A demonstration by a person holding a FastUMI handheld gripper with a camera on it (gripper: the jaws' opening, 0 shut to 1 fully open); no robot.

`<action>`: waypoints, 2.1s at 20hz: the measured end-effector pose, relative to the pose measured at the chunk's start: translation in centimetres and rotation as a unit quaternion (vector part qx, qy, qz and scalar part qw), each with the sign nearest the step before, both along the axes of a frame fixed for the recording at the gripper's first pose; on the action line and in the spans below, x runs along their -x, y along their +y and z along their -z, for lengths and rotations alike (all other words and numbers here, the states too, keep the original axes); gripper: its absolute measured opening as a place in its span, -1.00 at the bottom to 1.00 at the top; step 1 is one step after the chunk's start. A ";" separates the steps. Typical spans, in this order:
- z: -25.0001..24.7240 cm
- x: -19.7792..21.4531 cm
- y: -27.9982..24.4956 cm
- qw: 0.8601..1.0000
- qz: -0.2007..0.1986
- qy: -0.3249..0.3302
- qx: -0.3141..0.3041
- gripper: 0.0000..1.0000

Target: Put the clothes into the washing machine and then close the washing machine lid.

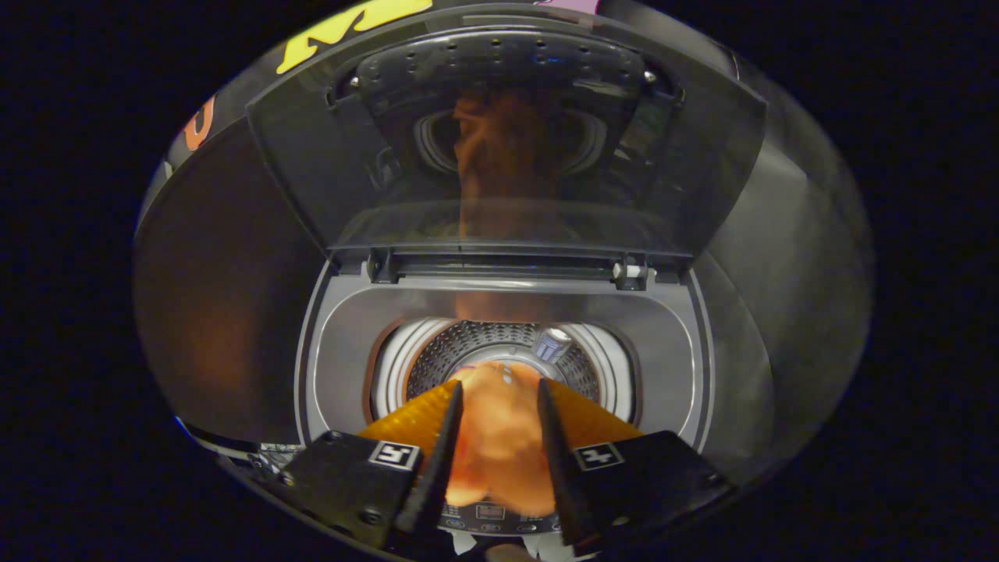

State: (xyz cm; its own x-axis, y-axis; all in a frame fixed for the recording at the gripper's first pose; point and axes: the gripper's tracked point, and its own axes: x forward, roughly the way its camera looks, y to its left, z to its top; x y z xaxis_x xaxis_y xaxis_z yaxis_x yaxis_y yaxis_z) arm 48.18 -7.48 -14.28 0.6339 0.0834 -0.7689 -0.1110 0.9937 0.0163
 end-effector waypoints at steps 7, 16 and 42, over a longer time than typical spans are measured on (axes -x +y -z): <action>0.4 1.1 0.2 1.000 -0.010 -0.004 0.005 0.60; -2.7 2.1 -0.8 0.998 -0.010 -0.062 0.027 0.60; -23.5 -5.0 0.7 0.959 -0.019 -0.281 0.013 0.60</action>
State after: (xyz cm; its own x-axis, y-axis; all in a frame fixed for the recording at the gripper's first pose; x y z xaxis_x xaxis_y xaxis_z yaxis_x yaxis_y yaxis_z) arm 53.14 -6.80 9.21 0.9459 0.1000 -0.3087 -0.1307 0.9882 -0.0804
